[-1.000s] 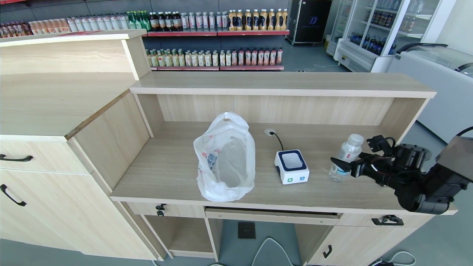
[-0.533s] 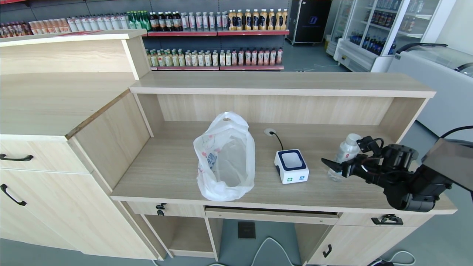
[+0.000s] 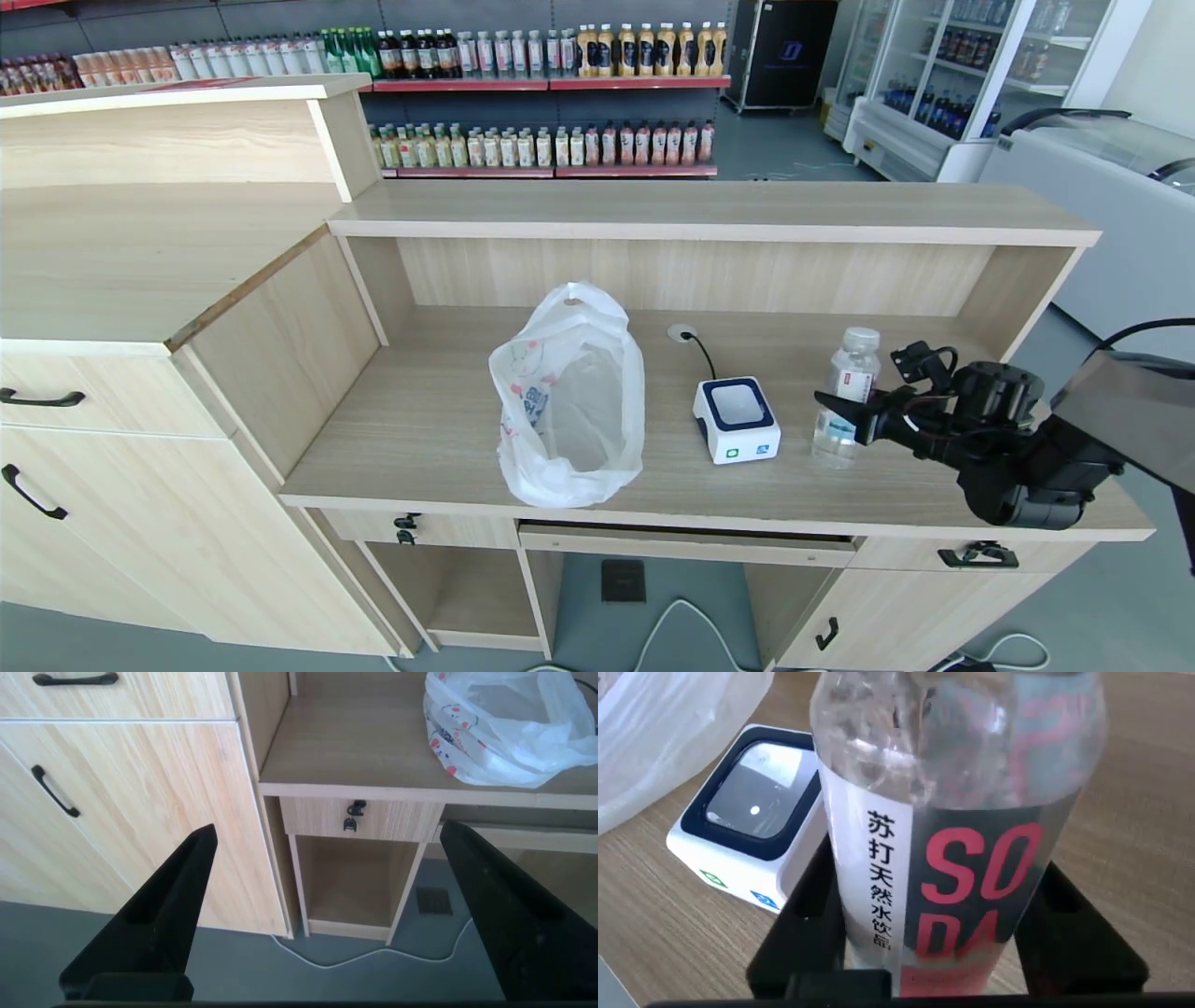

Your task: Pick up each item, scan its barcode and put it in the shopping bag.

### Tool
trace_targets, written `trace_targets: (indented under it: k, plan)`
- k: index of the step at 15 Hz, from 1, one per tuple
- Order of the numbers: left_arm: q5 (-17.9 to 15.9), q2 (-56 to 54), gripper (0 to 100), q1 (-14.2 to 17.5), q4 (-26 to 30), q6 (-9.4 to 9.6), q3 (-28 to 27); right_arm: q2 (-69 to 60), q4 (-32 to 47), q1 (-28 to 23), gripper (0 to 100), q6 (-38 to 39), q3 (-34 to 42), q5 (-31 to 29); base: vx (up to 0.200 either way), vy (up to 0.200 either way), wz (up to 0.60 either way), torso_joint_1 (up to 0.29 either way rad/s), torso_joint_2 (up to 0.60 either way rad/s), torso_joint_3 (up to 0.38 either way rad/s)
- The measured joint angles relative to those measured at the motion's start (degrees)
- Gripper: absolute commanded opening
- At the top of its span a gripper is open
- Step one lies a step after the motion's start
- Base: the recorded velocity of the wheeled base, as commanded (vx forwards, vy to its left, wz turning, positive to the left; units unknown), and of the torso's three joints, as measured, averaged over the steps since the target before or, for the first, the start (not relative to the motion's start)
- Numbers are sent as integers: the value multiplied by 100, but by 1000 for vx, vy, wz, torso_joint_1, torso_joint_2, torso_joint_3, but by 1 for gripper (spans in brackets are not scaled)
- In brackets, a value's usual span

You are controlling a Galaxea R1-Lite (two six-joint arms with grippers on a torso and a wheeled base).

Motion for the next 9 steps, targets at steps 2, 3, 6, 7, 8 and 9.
trace_targets:
  k: [2,3,6,7,8,9]
  plan:
    - [0,0,100,0,2,-1,0,-49,-11,-66,0,-2,20,-17,0,0,0,0,0,0]
    - [0,0,100,0,2,-1,0,-105,0,-115,0,5,63,-15,0,0,0,0,0,0]
    - [-2,0,100,0,2,-1,0,-501,13,-250,0,534,265,385,0,0,0,0,0,0]
    - [0,0,100,0,2,-1,0,-727,2,-289,0,891,347,539,0,0,0,0,0,0]
    - [0,0,100,0,0,-1,0,-973,4,-313,0,1269,416,623,0,0,0,0,0,0]
    - [0,0,100,0,0,-1,0,-1242,-2,-328,0,1658,461,684,0,0,0,0,0,0]
